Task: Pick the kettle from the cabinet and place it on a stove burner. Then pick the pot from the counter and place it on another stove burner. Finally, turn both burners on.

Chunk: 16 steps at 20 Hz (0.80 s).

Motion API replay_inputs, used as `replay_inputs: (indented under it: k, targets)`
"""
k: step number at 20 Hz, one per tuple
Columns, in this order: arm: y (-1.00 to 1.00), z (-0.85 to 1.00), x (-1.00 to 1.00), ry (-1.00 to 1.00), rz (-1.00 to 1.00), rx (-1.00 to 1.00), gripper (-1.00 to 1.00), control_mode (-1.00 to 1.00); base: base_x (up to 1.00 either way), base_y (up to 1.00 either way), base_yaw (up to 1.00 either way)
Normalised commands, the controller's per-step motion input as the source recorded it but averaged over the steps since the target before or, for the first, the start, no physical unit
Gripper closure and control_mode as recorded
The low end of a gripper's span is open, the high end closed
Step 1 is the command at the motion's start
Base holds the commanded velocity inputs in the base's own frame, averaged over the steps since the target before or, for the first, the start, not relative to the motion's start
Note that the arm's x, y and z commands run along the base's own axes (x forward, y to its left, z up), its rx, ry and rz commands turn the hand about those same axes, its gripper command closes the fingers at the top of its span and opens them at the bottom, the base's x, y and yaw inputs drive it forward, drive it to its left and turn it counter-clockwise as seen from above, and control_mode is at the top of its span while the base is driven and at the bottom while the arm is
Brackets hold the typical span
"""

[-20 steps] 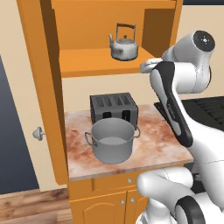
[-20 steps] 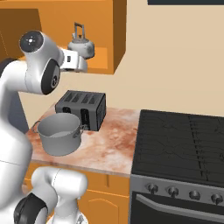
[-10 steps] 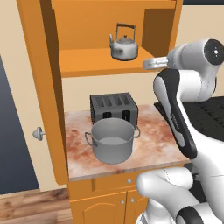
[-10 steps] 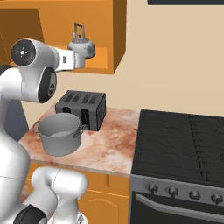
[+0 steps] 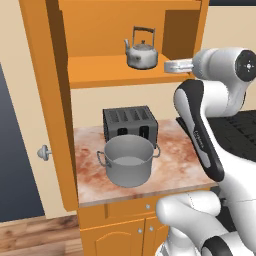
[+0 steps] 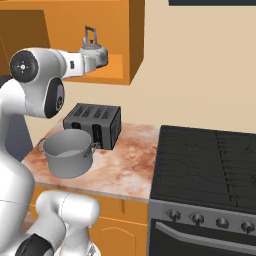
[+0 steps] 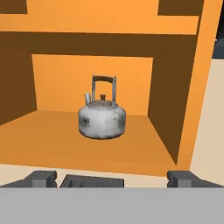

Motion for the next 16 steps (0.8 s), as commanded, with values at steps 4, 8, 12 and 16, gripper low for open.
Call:
replay_inputs:
  k: [4,8,12,16]
  targets:
    - [0.00,0.29,0.00,-0.05,0.00,0.00,-1.00,-1.00,0.00,0.00,0.00]
    - [0.00,0.16,0.00,-0.03,0.00,0.00,-1.00,-1.00,0.00,0.00,0.00]
    - [0.07,0.03,0.03,-0.02,0.00,0.00,-1.00,-1.00,0.00,0.00,0.00]
    - [0.04,0.00,0.02,-0.12,0.04,0.00,-1.00,-1.00,0.00,0.00,0.00]
